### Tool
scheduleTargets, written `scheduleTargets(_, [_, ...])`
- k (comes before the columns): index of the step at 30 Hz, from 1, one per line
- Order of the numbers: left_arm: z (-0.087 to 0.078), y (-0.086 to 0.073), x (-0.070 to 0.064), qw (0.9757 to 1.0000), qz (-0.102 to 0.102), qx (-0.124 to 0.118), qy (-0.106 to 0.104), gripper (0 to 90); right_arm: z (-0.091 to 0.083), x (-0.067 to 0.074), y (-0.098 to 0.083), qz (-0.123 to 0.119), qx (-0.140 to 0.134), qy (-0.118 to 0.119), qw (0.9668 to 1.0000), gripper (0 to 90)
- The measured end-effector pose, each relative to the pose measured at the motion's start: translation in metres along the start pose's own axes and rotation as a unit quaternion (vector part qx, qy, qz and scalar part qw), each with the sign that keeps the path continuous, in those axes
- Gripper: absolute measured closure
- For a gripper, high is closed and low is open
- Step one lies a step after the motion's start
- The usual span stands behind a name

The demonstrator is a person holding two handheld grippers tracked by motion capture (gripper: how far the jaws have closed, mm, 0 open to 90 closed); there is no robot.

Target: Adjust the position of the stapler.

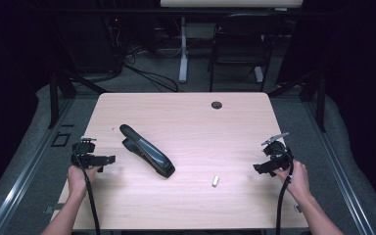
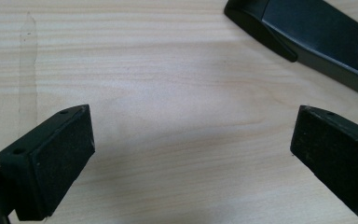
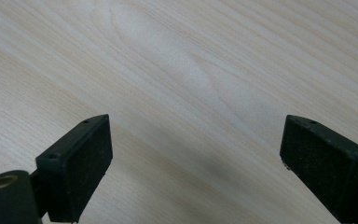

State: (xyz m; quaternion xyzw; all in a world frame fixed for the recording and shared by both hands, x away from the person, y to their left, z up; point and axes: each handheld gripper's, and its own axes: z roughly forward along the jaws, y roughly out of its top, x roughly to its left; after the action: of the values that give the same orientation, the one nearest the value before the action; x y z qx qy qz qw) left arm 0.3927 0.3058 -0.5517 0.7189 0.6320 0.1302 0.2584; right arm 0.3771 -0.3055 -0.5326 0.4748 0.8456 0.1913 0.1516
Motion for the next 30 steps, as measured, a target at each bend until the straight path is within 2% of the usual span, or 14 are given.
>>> scheduleTargets(4, [-0.003, 0.002, -0.003, 1.0, 0.0, 0.0, -0.004, 0.0, 0.0, 0.001, 0.0, -0.003, 0.001, -0.006, 1.0, 8.8])
scheduleTargets(6, [-0.006, 0.004, -0.006, 0.9999, -0.001, -0.016, -0.002, 0.0, 0.0, 0.001, 0.001, -0.005, 0.004, -0.004, 1.0, 8.8])
scheduleTargets(8, [-0.009, 0.005, -0.008, 0.9999, 0.001, -0.015, -0.004, 0.0, 0.001, 0.002, 0.001, -0.001, 0.002, -0.001, 1.0, 8.8])
scheduleTargets(9, [-0.009, 0.006, -0.01, 0.9997, 0.0, -0.022, -0.004, 0.0, 0.001, 0.002, 0.001, -0.003, 0.007, -0.006, 1.0, 8.8])
scheduleTargets(14, [-0.015, 0.009, -0.023, 0.9993, 0.011, -0.034, -0.01, 0.0, -0.001, 0.004, 0.001, -0.009, 0.005, -0.011, 0.9999, 9.1])
scheduleTargets(18, [-0.016, 0.011, -0.029, 0.9992, 0.022, -0.03, -0.013, 0.0, -0.002, 0.005, 0.002, -0.009, 0.004, -0.008, 0.9999, 10.1])
scheduleTargets(21, [-0.015, 0.011, -0.031, 0.9992, 0.021, -0.03, -0.016, 0.0, -0.007, 0.009, 0.005, -0.002, -0.022, 0.003, 0.9998, 11.4])
scheduleTargets(25, [-0.015, 0.012, -0.032, 0.999, 0.019, -0.033, -0.022, 0.0, -0.011, 0.014, 0.008, -0.005, -0.032, 0.011, 0.9994, 11.6])
scheduleTargets(26, [-0.015, 0.013, -0.034, 0.9989, 0.02, -0.035, -0.024, 0.0, -0.013, 0.021, 0.012, -0.012, -0.043, 0.018, 0.9989, 11.9])
scheduleTargets(28, [-0.017, 0.014, -0.038, 0.9986, 0.022, -0.04, -0.028, 0.0, -0.013, 0.026, 0.014, -0.021, -0.041, 0.022, 0.9987, 12.0])
scheduleTargets(30, [-0.018, 0.015, -0.041, 0.9984, 0.024, -0.04, -0.034, 0.0, -0.013, 0.027, 0.014, -0.02, -0.043, 0.019, 0.9987, 12.1])
